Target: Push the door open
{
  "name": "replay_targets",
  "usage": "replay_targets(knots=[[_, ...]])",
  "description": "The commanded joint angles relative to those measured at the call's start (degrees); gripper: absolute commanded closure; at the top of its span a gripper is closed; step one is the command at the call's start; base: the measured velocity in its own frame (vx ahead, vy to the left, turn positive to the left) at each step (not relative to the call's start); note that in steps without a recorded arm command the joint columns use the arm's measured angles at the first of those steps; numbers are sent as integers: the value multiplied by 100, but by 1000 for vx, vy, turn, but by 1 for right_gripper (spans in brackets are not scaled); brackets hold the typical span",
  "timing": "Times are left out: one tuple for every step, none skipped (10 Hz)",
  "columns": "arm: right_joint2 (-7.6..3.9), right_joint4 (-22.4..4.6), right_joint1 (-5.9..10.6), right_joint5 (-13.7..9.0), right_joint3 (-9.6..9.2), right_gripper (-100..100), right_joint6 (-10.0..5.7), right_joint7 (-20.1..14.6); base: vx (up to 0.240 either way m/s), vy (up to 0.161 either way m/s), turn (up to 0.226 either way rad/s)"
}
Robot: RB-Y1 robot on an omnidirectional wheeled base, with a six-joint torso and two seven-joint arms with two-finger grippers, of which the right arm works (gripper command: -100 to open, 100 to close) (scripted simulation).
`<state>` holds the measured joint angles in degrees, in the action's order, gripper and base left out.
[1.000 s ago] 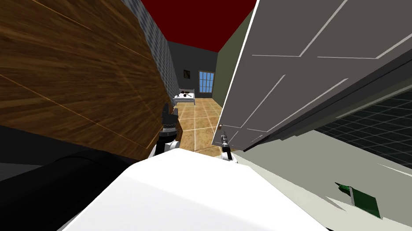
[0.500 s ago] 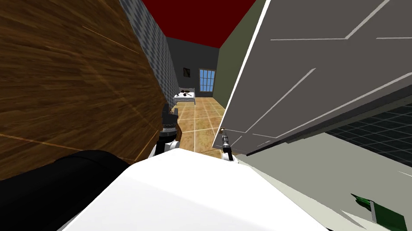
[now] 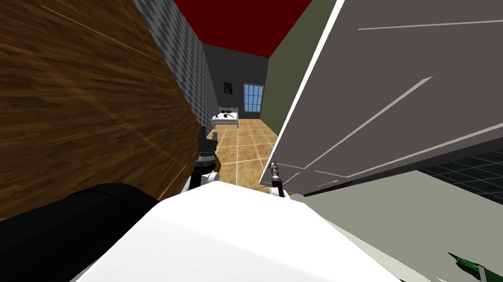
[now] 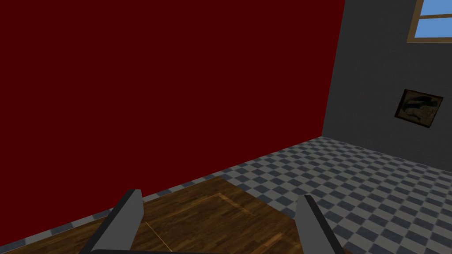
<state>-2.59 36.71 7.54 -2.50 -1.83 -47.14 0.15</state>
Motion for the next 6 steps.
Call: replay_targets(knots=[[-3,-2,5,0,-1,100,6,-3,-12,0,9],[-3,-2,5,0,-1,100,6,-3,-22,-4,8],[-3,-2,5,0,-1,100,6,-3,-14,-4,3],[-3,-2,5,0,-1,100,6,-3,-9,-1,-1],[-3,-2,5,0,-1,100,6,-3,-5,1,-2],[-3,-2,5,0,-1,100,6,-3,0,0,0]])
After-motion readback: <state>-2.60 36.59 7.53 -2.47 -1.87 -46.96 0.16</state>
